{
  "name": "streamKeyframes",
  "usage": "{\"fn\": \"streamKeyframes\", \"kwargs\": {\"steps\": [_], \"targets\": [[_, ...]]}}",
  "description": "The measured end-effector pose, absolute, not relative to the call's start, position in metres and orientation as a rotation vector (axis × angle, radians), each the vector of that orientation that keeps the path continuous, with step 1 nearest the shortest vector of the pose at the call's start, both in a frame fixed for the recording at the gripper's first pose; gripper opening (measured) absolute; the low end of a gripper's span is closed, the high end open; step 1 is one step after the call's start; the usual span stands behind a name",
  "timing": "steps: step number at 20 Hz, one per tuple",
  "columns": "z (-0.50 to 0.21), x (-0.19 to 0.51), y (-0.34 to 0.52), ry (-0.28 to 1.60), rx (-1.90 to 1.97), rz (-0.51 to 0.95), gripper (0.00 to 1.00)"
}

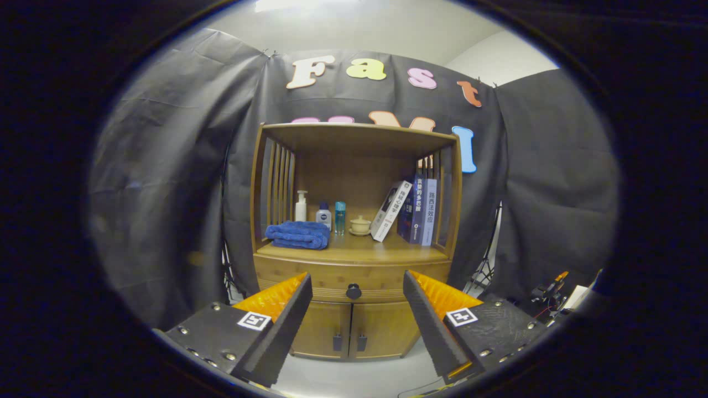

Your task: Pull open the drawer, take out the items inside it, and place them on the countertop above the cabinet.

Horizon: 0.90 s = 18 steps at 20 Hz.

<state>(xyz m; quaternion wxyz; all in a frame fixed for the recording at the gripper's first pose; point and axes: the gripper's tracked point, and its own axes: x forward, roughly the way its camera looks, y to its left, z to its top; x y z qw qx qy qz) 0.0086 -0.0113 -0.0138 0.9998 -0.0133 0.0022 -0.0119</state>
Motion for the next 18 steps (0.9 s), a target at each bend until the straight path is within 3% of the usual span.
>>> {"fn": "streamKeyframes", "kwargs": {"steps": [9,18], "targets": [[-0.031,0.024,-0.019,-0.004,-0.021,-0.034,0.99],[-0.094,0.097,-0.029,0.042,0.042,-0.031,0.99]]}}
